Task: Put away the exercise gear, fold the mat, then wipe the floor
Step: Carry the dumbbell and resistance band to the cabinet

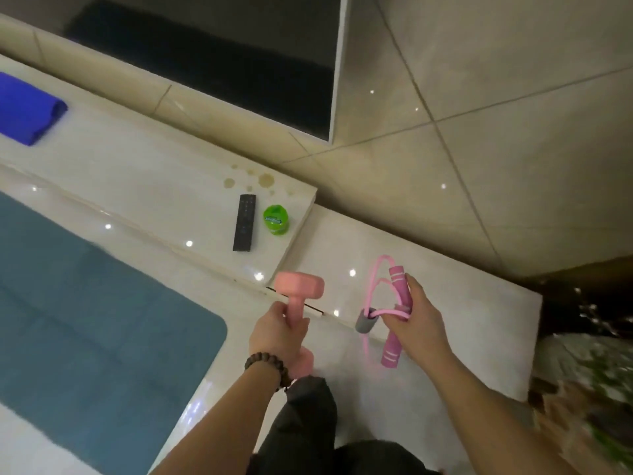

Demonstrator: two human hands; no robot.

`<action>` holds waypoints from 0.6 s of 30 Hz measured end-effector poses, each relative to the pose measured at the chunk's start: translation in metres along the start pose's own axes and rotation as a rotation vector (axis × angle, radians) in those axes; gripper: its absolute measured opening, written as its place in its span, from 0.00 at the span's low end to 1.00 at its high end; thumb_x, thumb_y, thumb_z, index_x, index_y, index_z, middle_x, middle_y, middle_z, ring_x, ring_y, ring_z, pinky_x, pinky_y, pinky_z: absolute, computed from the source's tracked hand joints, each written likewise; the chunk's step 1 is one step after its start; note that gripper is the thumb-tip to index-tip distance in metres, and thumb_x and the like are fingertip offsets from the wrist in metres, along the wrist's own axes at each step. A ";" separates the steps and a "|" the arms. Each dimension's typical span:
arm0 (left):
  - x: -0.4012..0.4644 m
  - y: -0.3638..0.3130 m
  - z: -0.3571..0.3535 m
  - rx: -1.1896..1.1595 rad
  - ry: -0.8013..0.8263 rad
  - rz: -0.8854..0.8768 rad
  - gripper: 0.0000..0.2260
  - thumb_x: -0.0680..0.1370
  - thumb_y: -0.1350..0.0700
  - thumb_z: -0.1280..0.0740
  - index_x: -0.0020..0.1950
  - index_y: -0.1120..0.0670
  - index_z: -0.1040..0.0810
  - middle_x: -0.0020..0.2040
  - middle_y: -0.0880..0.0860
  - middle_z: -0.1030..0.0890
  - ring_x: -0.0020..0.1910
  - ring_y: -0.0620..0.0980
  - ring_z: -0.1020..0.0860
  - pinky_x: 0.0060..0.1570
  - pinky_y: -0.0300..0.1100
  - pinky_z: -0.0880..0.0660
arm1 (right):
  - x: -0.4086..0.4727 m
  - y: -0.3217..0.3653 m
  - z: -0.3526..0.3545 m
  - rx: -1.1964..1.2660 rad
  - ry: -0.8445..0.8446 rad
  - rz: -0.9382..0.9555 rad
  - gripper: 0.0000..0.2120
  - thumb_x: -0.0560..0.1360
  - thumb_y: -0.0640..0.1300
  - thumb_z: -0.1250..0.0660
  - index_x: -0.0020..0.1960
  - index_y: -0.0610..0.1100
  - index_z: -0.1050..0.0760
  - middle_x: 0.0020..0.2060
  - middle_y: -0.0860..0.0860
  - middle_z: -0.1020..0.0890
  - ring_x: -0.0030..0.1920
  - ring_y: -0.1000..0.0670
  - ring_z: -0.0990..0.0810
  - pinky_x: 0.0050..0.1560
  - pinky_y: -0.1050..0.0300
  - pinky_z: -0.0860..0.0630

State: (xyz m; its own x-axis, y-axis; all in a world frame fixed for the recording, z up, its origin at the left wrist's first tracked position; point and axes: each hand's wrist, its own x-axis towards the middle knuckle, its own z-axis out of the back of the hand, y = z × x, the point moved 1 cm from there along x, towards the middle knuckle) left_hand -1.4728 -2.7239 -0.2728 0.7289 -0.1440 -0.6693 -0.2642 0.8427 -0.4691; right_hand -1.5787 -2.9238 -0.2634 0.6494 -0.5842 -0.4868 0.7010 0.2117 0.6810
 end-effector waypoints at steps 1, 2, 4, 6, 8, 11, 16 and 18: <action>0.019 0.001 -0.006 -0.008 0.009 0.018 0.07 0.76 0.51 0.32 0.50 0.52 0.28 0.43 0.50 0.20 0.41 0.48 0.22 0.42 0.41 0.30 | 0.017 -0.003 -0.005 -0.013 0.021 0.002 0.32 0.73 0.42 0.29 0.73 0.51 0.39 0.50 0.53 0.25 0.46 0.54 0.23 0.39 0.67 0.28; 0.039 0.002 -0.014 -0.019 0.014 0.032 0.08 0.76 0.52 0.32 0.50 0.52 0.28 0.43 0.51 0.20 0.42 0.48 0.22 0.42 0.41 0.30 | 0.035 -0.008 -0.010 -0.033 0.042 0.013 0.33 0.73 0.43 0.29 0.73 0.51 0.40 0.51 0.53 0.25 0.47 0.54 0.23 0.40 0.68 0.27; 0.079 0.006 -0.037 -0.032 0.023 0.058 0.07 0.75 0.53 0.32 0.48 0.52 0.28 0.43 0.51 0.20 0.41 0.49 0.22 0.41 0.41 0.29 | 0.075 -0.021 -0.021 -0.082 0.081 0.040 0.35 0.72 0.44 0.28 0.74 0.52 0.41 0.54 0.52 0.25 0.50 0.52 0.22 0.46 0.63 0.22; 0.115 0.011 -0.067 -0.085 0.025 0.106 0.06 0.75 0.54 0.32 0.47 0.53 0.28 0.43 0.51 0.20 0.41 0.50 0.21 0.40 0.42 0.29 | 0.117 -0.038 -0.036 -0.132 0.117 0.048 0.37 0.72 0.46 0.28 0.74 0.52 0.43 0.55 0.52 0.26 0.52 0.50 0.22 0.50 0.58 0.22; 0.146 0.017 -0.101 -0.169 0.003 0.156 0.06 0.75 0.54 0.32 0.48 0.54 0.27 0.42 0.52 0.20 0.41 0.50 0.20 0.38 0.41 0.28 | 0.158 -0.055 -0.052 -0.166 0.149 0.065 0.36 0.72 0.46 0.28 0.74 0.53 0.43 0.53 0.54 0.26 0.50 0.51 0.23 0.48 0.59 0.23; 0.187 0.021 -0.148 -0.291 -0.060 0.244 0.06 0.76 0.55 0.33 0.50 0.56 0.27 0.42 0.52 0.20 0.40 0.49 0.21 0.31 0.38 0.32 | 0.210 -0.078 -0.073 -0.194 0.197 0.102 0.35 0.72 0.46 0.27 0.73 0.54 0.40 0.53 0.52 0.24 0.50 0.50 0.22 0.46 0.59 0.22; 0.236 0.020 -0.198 -0.471 -0.209 0.347 0.05 0.75 0.55 0.34 0.46 0.54 0.29 0.42 0.53 0.21 0.40 0.52 0.21 0.36 0.41 0.30 | 0.274 -0.094 -0.101 -0.246 0.310 0.210 0.32 0.71 0.43 0.27 0.70 0.55 0.37 0.50 0.51 0.22 0.44 0.54 0.23 0.37 0.64 0.27; 0.247 0.018 -0.205 -0.543 -0.275 0.387 0.05 0.76 0.56 0.35 0.46 0.54 0.30 0.41 0.52 0.23 0.39 0.51 0.23 0.38 0.41 0.31 | 0.295 -0.087 -0.112 -0.235 0.390 0.238 0.32 0.71 0.44 0.28 0.70 0.57 0.38 0.50 0.53 0.23 0.45 0.55 0.23 0.37 0.65 0.27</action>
State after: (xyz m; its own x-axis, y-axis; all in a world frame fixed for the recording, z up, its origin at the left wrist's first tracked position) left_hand -1.4272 -2.8505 -0.5653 0.6330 0.3089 -0.7099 -0.7604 0.4200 -0.4953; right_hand -1.4153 -3.0265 -0.5278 0.8292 -0.1719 -0.5319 0.5387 0.4997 0.6784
